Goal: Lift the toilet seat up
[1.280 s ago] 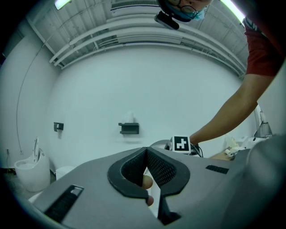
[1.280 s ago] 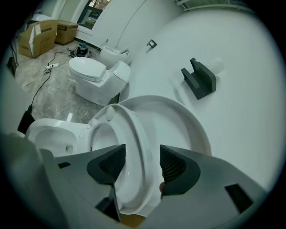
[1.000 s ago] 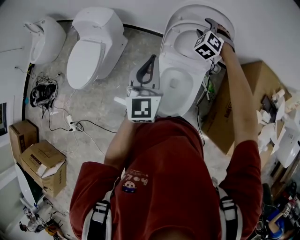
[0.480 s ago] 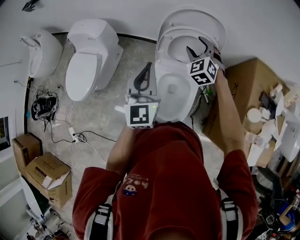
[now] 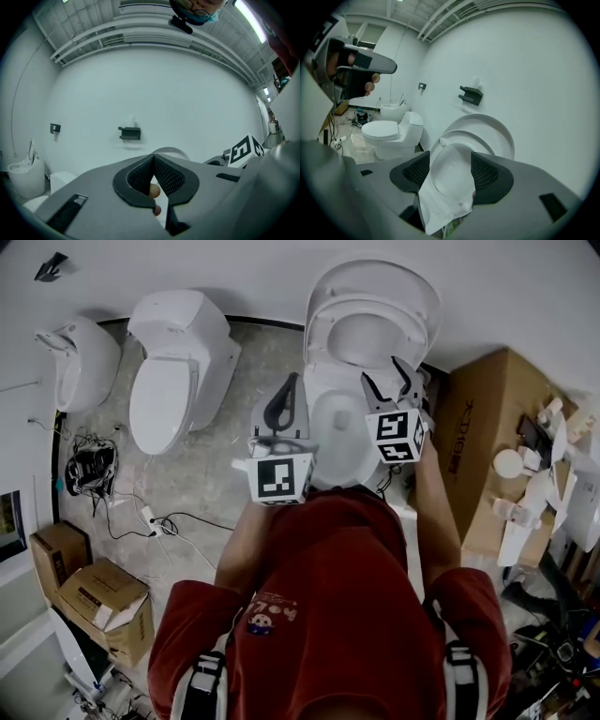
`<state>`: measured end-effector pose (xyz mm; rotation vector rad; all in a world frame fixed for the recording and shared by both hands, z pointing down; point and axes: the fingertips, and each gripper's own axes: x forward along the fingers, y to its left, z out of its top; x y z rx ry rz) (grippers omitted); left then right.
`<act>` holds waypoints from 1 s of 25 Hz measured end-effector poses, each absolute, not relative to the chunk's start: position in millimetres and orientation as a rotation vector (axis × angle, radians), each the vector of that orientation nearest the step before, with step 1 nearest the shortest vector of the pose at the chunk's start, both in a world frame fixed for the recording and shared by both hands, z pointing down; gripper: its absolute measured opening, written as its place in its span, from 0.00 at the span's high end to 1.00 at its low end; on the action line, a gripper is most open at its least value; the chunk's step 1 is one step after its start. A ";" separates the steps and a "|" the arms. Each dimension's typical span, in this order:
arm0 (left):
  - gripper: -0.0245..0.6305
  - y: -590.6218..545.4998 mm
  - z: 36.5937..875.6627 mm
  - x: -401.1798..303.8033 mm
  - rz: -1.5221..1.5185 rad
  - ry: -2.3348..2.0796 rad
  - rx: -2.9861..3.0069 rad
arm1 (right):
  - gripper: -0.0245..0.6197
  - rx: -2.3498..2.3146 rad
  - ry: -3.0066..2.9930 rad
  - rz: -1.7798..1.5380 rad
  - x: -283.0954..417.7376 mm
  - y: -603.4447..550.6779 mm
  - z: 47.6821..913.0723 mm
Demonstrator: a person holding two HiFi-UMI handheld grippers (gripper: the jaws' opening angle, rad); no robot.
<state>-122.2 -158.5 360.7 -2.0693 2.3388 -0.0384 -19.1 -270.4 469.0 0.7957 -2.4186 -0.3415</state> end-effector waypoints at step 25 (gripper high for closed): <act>0.95 -136.0 323.2 -107.9 0.061 2.327 -2.109 | 0.59 1.125 -2.784 -0.179 20.3 -200.1 342.4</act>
